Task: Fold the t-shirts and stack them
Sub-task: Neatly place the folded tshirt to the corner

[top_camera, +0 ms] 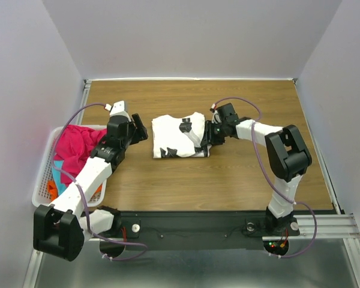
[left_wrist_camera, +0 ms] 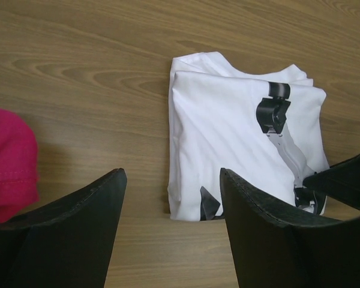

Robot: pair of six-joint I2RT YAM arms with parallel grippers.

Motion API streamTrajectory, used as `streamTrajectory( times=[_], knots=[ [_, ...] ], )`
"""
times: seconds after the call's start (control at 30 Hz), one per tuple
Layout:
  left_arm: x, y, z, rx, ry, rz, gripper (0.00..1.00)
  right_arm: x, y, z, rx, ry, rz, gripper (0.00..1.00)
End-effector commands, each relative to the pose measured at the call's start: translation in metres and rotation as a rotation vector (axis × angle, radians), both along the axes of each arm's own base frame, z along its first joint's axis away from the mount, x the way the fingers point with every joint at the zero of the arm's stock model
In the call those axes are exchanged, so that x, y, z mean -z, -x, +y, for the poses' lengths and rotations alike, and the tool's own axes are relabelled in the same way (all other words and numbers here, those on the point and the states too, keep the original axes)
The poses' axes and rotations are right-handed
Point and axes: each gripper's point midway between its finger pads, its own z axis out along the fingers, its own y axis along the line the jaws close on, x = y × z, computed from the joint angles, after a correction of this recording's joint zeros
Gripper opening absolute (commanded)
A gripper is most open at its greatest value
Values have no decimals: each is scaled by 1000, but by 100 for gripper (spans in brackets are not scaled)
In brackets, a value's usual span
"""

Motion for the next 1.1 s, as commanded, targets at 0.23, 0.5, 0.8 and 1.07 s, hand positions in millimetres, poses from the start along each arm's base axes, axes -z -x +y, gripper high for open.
streamTrajectory(
  times=[0.23, 0.5, 0.8, 1.07],
  knots=[
    [5, -5, 15, 16, -14, -42, 74, 24, -37, -61, 129, 294, -26, 1],
    [-6, -3, 22, 5, -6, -87, 74, 1, -75, -211, 315, 618, -103, 1],
    [3, -3, 13, 28, -1, -57, 74, -40, -82, -383, 493, 1150, -82, 2],
    [16, 1, 1, 56, -24, -20, 73, -52, -100, -480, 703, 1385, -8, 4]
  ],
)
